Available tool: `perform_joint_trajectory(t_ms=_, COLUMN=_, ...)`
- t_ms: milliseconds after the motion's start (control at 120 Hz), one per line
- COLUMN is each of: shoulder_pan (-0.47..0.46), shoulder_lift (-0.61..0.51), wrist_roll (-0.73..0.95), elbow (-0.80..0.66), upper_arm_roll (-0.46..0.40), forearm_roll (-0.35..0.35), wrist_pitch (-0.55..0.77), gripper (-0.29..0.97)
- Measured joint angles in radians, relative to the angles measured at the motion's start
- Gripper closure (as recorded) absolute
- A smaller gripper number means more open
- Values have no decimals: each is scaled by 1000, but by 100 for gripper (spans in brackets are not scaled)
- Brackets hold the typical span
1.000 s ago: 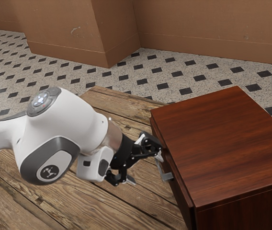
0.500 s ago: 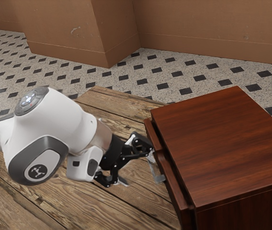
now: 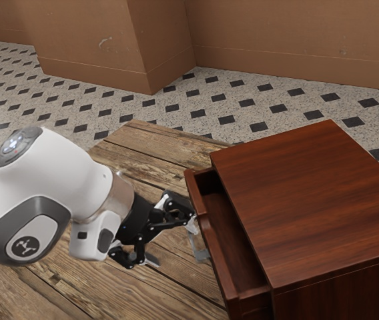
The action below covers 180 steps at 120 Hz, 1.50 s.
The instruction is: Pull the drawer handle with one arm to open the drawer
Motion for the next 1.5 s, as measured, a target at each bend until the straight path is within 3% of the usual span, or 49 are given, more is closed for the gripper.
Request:
perform_joint_trajectory(t_ms=658, shoulder_pan=97, shoulder_lift=114, wrist_roll=1, elbow=-82, upper_arm_roll=-32, forearm_roll=3, wrist_pitch=-43, gripper=0)
perform_joint_trajectory(t_ms=1500, shoulder_pan=156, shoulder_lift=217, wrist_roll=14, elbow=-141, upper_arm_roll=-32, forearm_roll=4, wrist_pitch=-111, gripper=0)
